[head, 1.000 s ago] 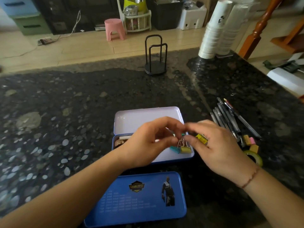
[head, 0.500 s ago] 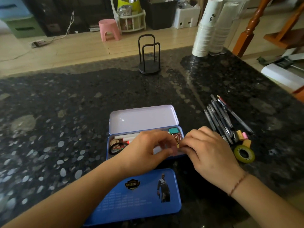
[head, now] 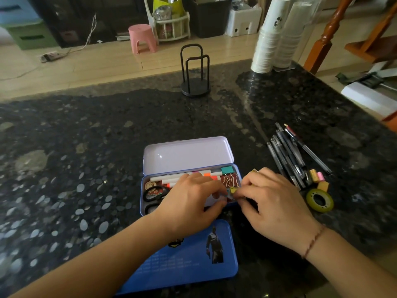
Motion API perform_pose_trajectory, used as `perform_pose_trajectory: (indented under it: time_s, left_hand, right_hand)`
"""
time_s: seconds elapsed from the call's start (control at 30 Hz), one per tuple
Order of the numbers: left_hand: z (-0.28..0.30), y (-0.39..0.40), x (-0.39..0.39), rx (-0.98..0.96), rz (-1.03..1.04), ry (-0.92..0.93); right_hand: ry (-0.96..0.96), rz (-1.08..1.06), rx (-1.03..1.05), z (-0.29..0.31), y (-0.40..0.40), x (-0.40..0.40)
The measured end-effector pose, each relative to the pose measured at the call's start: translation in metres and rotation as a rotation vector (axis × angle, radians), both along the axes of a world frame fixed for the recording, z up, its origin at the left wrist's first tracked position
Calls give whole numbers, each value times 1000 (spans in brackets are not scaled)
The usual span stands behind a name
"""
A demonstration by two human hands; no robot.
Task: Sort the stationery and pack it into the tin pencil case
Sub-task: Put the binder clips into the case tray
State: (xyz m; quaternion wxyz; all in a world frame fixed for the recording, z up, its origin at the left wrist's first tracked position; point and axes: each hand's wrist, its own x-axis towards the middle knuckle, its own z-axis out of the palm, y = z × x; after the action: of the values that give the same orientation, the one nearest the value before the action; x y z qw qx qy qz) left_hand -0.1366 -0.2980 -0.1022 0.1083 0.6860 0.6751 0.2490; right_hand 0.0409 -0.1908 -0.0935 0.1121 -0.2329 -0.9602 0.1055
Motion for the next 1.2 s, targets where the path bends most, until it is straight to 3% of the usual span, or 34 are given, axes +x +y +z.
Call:
perform_pose_trajectory:
  time_s: [0.37,0.77,1.2]
  left_hand:
    - [4,6,4,-45,27,-64]
    - [-3,12,6,-34,156,102]
    - [-1,8,12,-44,113,246]
  right_hand:
    - [56,7,-57,-3,0,1]
    - [53,-17,-68,-6,3,2]
    - [-80,66,41,2,5,7]
